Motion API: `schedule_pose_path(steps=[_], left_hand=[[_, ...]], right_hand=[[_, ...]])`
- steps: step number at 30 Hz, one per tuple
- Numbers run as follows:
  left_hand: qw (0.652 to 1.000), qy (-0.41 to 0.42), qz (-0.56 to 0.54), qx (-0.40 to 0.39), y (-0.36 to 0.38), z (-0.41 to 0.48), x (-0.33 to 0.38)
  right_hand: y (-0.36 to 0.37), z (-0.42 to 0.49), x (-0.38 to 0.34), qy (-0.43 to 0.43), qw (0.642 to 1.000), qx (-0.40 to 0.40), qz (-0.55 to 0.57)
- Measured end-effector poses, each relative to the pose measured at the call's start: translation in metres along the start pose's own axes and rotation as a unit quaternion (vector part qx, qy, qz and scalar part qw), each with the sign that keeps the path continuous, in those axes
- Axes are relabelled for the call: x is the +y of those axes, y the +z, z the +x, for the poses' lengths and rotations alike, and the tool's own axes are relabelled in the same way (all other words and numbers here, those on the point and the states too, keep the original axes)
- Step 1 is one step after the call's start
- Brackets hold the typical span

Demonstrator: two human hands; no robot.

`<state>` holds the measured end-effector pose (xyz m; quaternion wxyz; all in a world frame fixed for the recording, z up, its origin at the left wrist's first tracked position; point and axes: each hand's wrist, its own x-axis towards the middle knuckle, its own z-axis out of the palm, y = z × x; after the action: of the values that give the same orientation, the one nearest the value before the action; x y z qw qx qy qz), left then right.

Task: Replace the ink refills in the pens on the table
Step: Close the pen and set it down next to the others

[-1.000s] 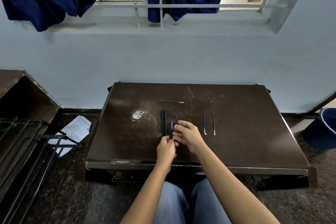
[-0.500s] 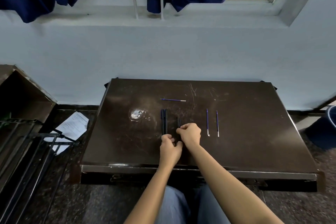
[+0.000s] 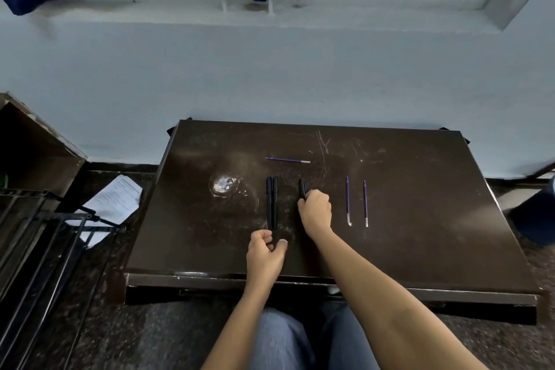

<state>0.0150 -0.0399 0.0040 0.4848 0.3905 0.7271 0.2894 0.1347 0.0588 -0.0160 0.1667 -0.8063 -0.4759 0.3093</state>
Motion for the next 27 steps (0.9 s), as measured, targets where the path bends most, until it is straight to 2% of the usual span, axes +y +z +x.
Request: schedule_pose_path(steps=[8, 11, 14, 19, 27], left_hand=[[1.000, -0.002, -0.003, -0.010, 0.001, 0.000, 0.003], [1.000, -0.005, -0.003, -0.014, -0.001, -0.001, 0.001], [1.000, -0.020, -0.008, -0.015, -0.001, -0.003, 0.001], [0.999, -0.033, -0.022, -0.007, -0.005, -0.005, -0.003], [0.999, -0.039, -0.032, -0.002, -0.013, -0.006, -0.008]], right_hand=[[-0.002, 0.000, 0.002, -0.030, 0.999, 0.003, -0.037], [0.001, -0.010, -0.005, -0.074, 0.996, 0.039, -0.036], [0.012, -0.020, -0.018, -0.120, 0.993, 0.010, -0.019], [0.024, -0.028, -0.032, -0.080, 0.993, -0.075, -0.039], [0.024, -0.036, -0.025, -0.036, 0.992, -0.107, -0.059]])
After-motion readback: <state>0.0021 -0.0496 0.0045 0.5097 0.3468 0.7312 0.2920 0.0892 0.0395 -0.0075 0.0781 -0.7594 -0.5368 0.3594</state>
